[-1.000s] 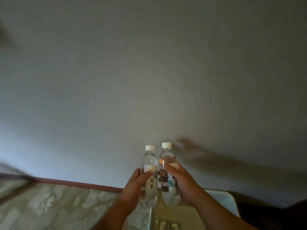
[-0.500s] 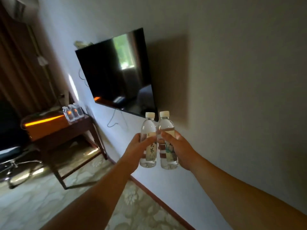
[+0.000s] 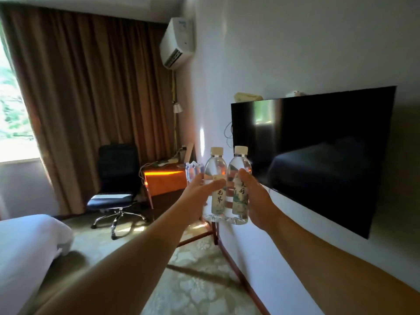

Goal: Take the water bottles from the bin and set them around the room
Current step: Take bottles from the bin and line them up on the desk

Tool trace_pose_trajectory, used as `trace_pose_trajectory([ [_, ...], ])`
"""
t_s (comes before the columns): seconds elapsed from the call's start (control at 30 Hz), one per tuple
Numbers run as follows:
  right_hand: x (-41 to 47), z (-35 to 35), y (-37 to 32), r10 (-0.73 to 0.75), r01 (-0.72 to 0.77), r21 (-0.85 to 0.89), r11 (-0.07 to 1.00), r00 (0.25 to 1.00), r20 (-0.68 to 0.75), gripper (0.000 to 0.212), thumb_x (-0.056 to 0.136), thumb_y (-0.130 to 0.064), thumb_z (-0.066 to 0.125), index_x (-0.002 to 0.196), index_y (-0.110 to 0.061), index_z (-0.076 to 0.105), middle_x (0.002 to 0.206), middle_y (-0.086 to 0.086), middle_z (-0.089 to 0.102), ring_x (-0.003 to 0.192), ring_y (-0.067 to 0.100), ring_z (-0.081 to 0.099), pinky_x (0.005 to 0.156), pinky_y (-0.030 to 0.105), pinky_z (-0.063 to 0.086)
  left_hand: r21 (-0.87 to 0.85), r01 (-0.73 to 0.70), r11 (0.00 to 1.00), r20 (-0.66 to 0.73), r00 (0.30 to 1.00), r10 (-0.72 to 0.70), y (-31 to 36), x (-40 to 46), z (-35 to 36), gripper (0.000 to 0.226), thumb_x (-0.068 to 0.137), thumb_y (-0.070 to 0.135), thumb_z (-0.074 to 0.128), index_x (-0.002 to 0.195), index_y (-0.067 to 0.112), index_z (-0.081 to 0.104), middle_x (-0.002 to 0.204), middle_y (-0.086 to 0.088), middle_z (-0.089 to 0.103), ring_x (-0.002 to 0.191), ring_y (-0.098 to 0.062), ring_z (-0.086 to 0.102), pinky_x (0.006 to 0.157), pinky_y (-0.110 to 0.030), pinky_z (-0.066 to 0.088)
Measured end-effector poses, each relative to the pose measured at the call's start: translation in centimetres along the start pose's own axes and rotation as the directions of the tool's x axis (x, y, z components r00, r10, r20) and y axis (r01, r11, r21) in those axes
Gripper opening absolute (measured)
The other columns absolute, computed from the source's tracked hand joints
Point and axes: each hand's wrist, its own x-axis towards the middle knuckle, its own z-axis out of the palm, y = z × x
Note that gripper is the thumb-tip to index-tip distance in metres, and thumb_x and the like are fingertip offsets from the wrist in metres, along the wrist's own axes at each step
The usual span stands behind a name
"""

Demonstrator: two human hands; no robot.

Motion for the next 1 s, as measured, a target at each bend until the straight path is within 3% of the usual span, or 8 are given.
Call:
trace_pose_trajectory([
  [0.13, 5.7, 2.4, 2.4, 0.007, 0.0, -0.068, 0.998, 0.996, 0.093, 0.058, 0.093, -0.054, 0.054, 0.133, -0.012, 0.058, 0.121, 0.018, 0.071, 0.109, 0.037, 0.07, 0.086, 0.049, 0.06, -0.009, -0.035, 0.999, -0.076, 0.997, 0.034, -0.8, 2.7, -5.4, 0.029, 0.083, 0.032, 0.079, 0.109, 0.024, 0.069, 0.102, -0.004, 0.077, 0.1, -0.025, 0.073, 0.077, -0.041, 0.06],
  [0.27, 11.5, 3.1, 5.1, 0.024, -0.017, -0.083, 0.996, 0.996, 0.085, 0.059, 0.094, -0.051, 0.056, 0.136, -0.01, 0.052, 0.121, 0.024, 0.067, 0.107, 0.041, 0.068, 0.097, 0.063, 0.052, 0.038, -0.035, 0.999, -0.181, 0.983, 0.041, -1.9, 5.9, -8.7, 0.026, 0.087, 0.029, 0.074, 0.111, 0.019, 0.068, 0.105, -0.009, 0.074, 0.104, -0.031, 0.07, 0.09, -0.048, 0.055],
  [0.53, 24.5, 3.3, 9.1, 0.028, -0.015, -0.108, 0.994, 0.992, 0.127, 0.05, 0.099, -0.047, 0.052, 0.139, -0.017, 0.05, 0.132, 0.02, 0.061, 0.119, 0.035, 0.064, 0.103, 0.061, 0.048, 0.161, 0.069, 0.985, -0.299, 0.954, -0.018, -4.4, 14.5, -14.3, 0.037, 0.083, 0.016, 0.074, 0.118, 0.017, 0.063, 0.115, -0.012, 0.07, 0.112, -0.031, 0.065, 0.103, -0.058, 0.046],
  [0.67, 31.1, 3.5, 13.4, 0.033, -0.016, -0.128, 0.992, 0.99, 0.138, 0.058, 0.088, -0.055, 0.06, 0.137, -0.025, 0.053, 0.136, 0.015, 0.058, 0.123, 0.03, 0.062, 0.104, 0.057, 0.048, 0.207, 0.108, 0.972, -0.288, 0.957, -0.044, -7.4, 19.9, -19.2, 0.043, 0.08, 0.023, 0.078, 0.121, 0.021, 0.065, 0.115, -0.005, 0.072, 0.112, -0.024, 0.066, 0.103, -0.054, 0.048],
  [0.87, 42.0, 5.5, 19.4, 0.046, -0.015, -0.218, 0.976, 0.989, 0.139, 0.054, 0.085, -0.048, 0.072, 0.132, -0.024, 0.06, 0.122, 0.014, 0.069, 0.114, 0.032, 0.068, 0.1, 0.058, 0.051, 0.22, 0.113, 0.969, -0.233, 0.971, -0.06, -11.0, 28.6, -29.6, 0.044, 0.078, 0.024, 0.083, 0.119, 0.018, 0.068, 0.111, -0.005, 0.075, 0.104, -0.022, 0.072, 0.096, -0.051, 0.055],
  [1.0, 49.1, 8.4, 22.7, 0.052, -0.037, -0.227, 0.973, 0.997, 0.06, 0.053, 0.084, -0.05, 0.074, 0.132, -0.031, 0.061, 0.12, 0.006, 0.073, 0.108, 0.023, 0.072, 0.09, 0.043, 0.06, 0.249, 0.126, 0.96, -0.17, 0.982, -0.085, -12.2, 34.8, -36.6, 0.05, 0.078, 0.026, 0.083, 0.124, 0.019, 0.066, 0.116, -0.005, 0.073, 0.108, -0.023, 0.07, 0.099, -0.05, 0.053],
])
